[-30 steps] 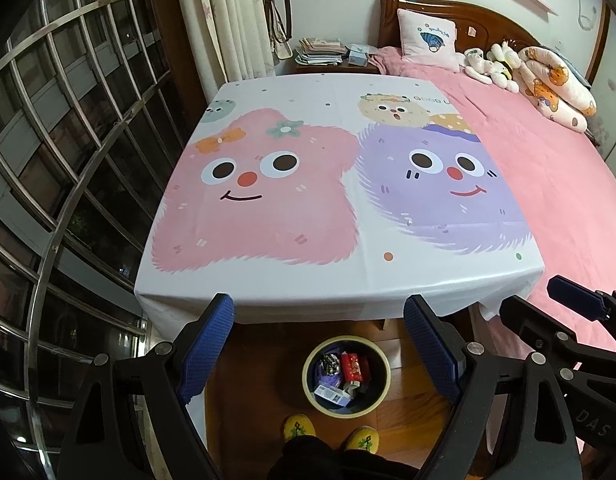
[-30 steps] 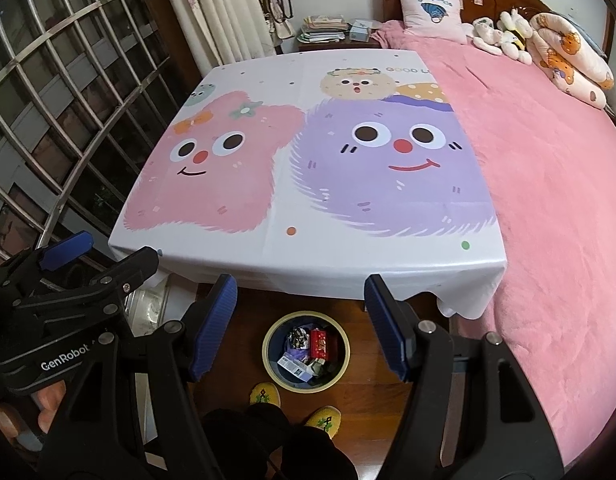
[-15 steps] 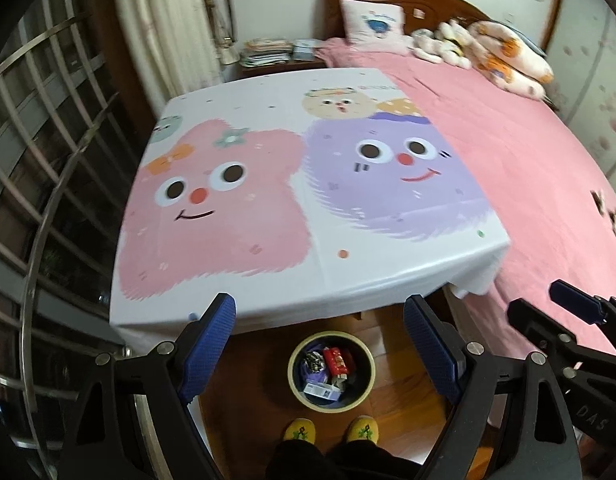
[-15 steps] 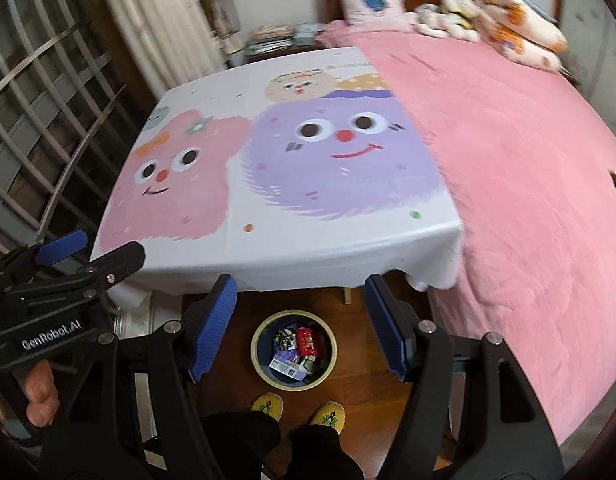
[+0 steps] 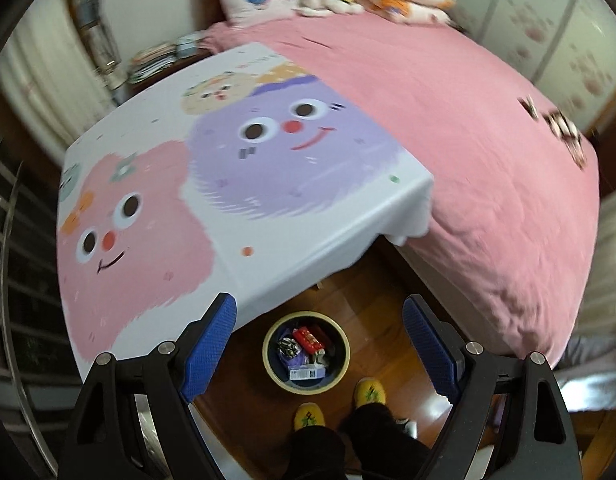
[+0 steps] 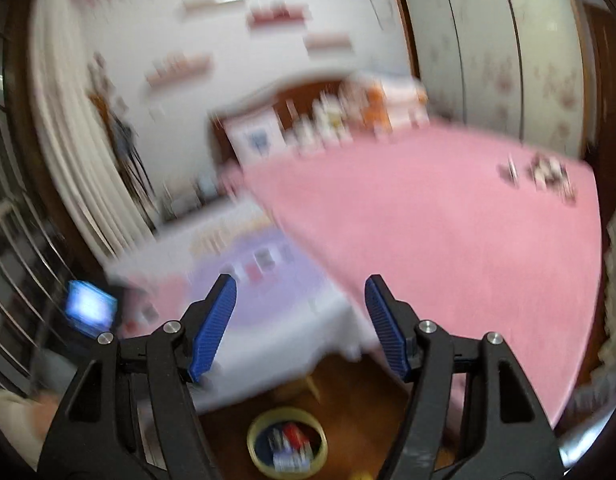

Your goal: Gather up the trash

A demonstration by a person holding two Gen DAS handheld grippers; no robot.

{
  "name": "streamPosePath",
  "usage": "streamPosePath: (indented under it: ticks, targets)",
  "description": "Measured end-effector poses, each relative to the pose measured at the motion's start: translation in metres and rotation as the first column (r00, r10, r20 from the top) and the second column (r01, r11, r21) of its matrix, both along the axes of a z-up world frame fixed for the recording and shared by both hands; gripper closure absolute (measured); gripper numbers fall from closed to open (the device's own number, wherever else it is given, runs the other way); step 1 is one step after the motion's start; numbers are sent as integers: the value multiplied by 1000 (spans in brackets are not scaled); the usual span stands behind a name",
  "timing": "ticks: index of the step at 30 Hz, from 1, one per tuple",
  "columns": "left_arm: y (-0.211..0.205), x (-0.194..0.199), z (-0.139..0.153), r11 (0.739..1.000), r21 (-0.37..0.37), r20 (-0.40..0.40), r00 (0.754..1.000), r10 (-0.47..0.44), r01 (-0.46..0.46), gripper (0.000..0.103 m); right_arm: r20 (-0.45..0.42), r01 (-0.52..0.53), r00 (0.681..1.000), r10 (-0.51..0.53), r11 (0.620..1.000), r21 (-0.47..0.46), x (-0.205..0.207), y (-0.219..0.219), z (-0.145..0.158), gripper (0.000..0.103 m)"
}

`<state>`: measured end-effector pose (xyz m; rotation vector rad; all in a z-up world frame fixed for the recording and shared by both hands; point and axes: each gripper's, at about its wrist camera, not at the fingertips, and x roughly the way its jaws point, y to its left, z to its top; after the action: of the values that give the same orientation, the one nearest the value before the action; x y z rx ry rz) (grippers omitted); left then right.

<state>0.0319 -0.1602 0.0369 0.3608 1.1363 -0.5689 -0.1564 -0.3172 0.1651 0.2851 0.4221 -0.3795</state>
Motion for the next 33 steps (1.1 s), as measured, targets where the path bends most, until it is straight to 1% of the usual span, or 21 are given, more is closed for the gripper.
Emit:
streamPosePath:
  ticks: [1,3,5,6,8,9,10,11,12,13,16,18,20,21,23,24,25,27,29,30,33]
  targets:
    - [-11,-5,0,999,10,6,999,-37,36,16,76,-33,996,36,999,-38,-7,14,22,31]
    - [-30,-16,4,995,20,22,995,-98,98,16,199,-121,970,142,986,-113,-17,48,60,28]
    - [-53,-35,11,983,20,33,982,-183,183,16,250,-242,928,277,957,-163,-16,85,82,28]
    - [-66,-47,17,973,16,37,973,-229,229,17,254,-288,910,327,941,-179,-14,98,86,28]
    - [-89,-75,32,943,0,58,942,-332,332,17,235,-412,856,461,882,-230,-10,138,87,27]
    - [-100,-90,41,923,-7,79,921,-383,384,17,205,-462,832,516,848,-260,-9,156,82,27]
    - [-109,-106,51,900,-13,105,896,-432,435,17,151,-521,803,577,802,-292,-6,174,73,27]
    - [-117,-123,62,871,-20,138,864,-484,491,17,91,-572,779,620,762,-303,-2,187,65,27]
    - [-124,-139,72,843,-23,172,833,-526,537,17,63,-599,765,640,745,-294,-3,194,62,27]
    - [-129,-157,83,809,-24,215,794,-569,587,17,41,-635,744,666,725,-266,-1,195,58,27]
    - [-137,-192,108,742,-24,312,710,-631,670,17,47,-636,745,665,730,-249,-8,192,55,27]
    - [-142,-209,121,718,-24,346,680,-647,696,17,35,-647,739,673,723,-242,-9,190,51,27]
    - [-148,-220,133,699,-33,377,657,-653,714,17,8,-678,717,697,700,-225,-6,185,47,27]
    - [-152,-224,137,697,-28,387,651,-653,716,17,8,-697,697,717,680,-230,-10,182,47,27]
    - [-163,-228,147,706,-16,396,652,-646,708,17,5,-714,678,735,661,-231,-23,170,55,22]
    - [-167,-232,155,707,-26,408,653,-637,706,17,9,-716,678,735,662,-220,-27,160,52,22]
    - [-171,-236,162,705,-39,430,649,-628,708,17,16,-707,689,725,676,-210,-31,149,52,22]
    - [-181,-250,179,687,-53,477,623,-620,725,18,18,-693,707,707,697,-182,-36,129,54,21]
    - [-194,-270,188,664,-63,518,593,-616,745,18,16,-698,701,713,690,-191,-46,110,52,21]
    - [-204,-284,193,645,-65,519,578,-631,762,18,9,-699,700,714,687,-196,-51,101,52,21]
    - [-232,-321,200,549,-113,497,526,-690,828,18,-7,-695,707,707,693,-193,-66,66,52,21]
